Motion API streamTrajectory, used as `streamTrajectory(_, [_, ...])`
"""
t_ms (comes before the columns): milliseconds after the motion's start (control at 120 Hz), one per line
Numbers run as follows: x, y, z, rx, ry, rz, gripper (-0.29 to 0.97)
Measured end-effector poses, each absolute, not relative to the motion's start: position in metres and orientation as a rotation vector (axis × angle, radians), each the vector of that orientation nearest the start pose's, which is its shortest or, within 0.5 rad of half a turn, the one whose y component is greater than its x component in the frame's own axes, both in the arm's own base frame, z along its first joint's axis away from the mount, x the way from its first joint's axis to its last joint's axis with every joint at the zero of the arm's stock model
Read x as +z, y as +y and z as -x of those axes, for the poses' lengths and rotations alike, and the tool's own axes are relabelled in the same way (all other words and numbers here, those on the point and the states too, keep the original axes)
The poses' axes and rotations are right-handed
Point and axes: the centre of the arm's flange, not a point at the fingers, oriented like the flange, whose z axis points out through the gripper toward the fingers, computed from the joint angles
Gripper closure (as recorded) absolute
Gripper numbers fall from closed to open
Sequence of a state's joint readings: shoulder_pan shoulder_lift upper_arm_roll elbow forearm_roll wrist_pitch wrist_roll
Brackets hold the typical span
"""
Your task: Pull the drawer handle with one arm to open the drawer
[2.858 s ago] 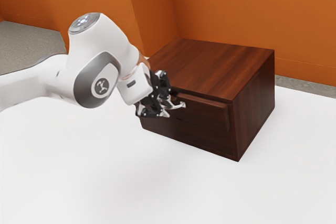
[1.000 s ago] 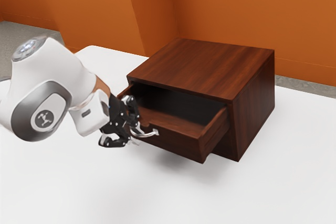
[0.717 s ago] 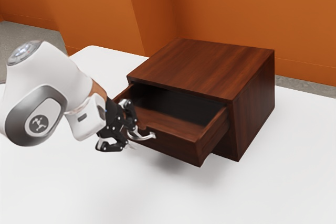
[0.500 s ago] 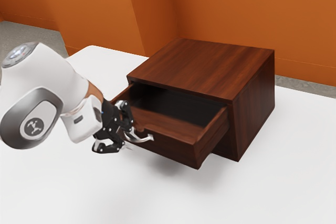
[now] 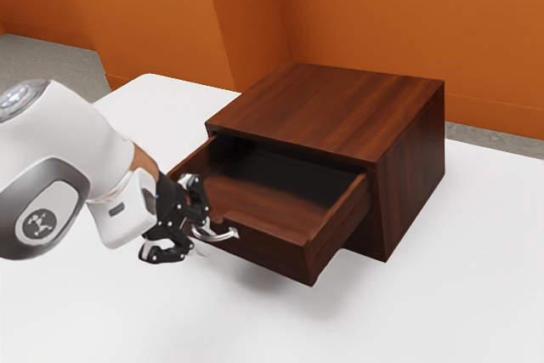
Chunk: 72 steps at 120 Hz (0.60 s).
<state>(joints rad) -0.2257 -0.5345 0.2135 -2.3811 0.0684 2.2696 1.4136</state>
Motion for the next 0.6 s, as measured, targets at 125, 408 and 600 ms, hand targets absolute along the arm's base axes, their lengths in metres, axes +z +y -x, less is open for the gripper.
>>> streamTrajectory(125, [0.554, 0.008, -0.425, -0.509, 1.919, 2.141, 0.58])
streamTrajectory(408, [0.553, 0.004, -0.417, -0.514, 1.918, 2.147, 0.59])
streamTrajectory(600, [0.56, 0.003, -0.411, -0.525, 1.916, 2.141, 0.62])
